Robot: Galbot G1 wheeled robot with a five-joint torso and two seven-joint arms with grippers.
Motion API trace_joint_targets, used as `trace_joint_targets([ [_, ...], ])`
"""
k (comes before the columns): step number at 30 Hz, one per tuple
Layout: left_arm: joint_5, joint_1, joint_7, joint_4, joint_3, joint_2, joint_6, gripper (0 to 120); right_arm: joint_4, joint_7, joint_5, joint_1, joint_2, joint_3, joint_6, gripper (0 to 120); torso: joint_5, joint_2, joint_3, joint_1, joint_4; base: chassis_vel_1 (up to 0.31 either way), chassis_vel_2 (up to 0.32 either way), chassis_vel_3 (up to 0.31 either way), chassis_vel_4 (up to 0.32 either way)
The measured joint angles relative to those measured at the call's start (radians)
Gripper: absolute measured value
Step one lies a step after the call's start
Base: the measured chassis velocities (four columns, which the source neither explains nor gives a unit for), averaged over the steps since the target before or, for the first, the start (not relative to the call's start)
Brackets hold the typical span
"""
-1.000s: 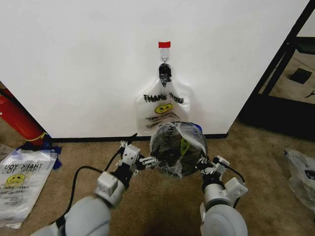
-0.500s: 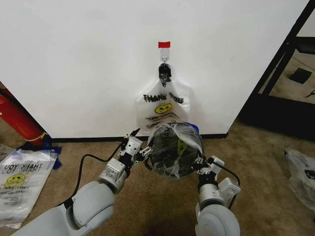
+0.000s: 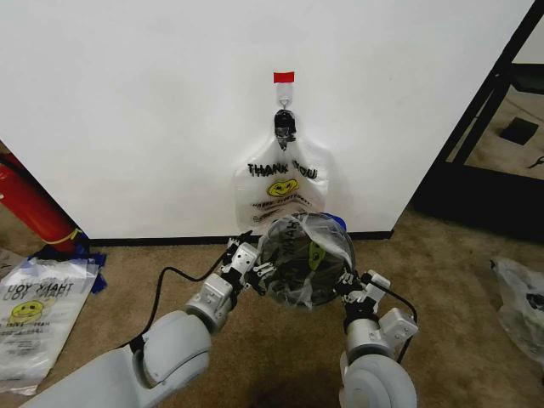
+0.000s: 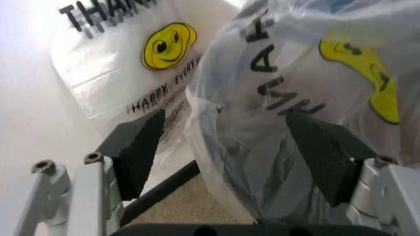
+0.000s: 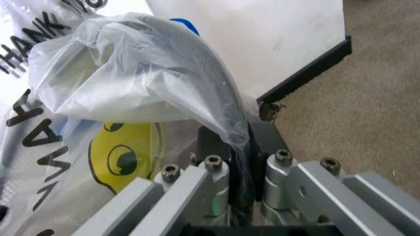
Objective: Pick up the garbage bag from the wall and place it over the trash bin.
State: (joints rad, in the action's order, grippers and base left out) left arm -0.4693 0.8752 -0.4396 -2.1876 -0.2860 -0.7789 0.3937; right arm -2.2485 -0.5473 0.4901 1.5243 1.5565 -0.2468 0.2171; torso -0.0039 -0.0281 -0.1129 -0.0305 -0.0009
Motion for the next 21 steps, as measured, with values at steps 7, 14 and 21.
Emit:
trace_joint_targets([
  [7,0.008,-0.005,-0.006,0.018,0.009,-0.004,-0.006,55,-0.006,0.000,0.000,0.004,-0.001,-0.004,0.000,2,0.0000,0.000,0.000,0.000,0.0000,0.000,0.000,0.000,0.000],
  [14,0.013,0.003,-0.008,0.019,0.012,-0.008,-0.012,46,-0.005,0.000,0.000,0.001,0.002,-0.003,0.000,2,0.0000,0.000,0.000,0.000,0.0001,0.000,0.000,0.000,0.000],
  [21,0.043,0.003,-0.011,0.043,0.010,-0.015,-0.041,36,-0.006,0.000,0.001,0.004,0.001,-0.004,0.000,2,0.0000,0.000,0.000,0.000,0.0001,0.000,0.000,0.000,0.000],
])
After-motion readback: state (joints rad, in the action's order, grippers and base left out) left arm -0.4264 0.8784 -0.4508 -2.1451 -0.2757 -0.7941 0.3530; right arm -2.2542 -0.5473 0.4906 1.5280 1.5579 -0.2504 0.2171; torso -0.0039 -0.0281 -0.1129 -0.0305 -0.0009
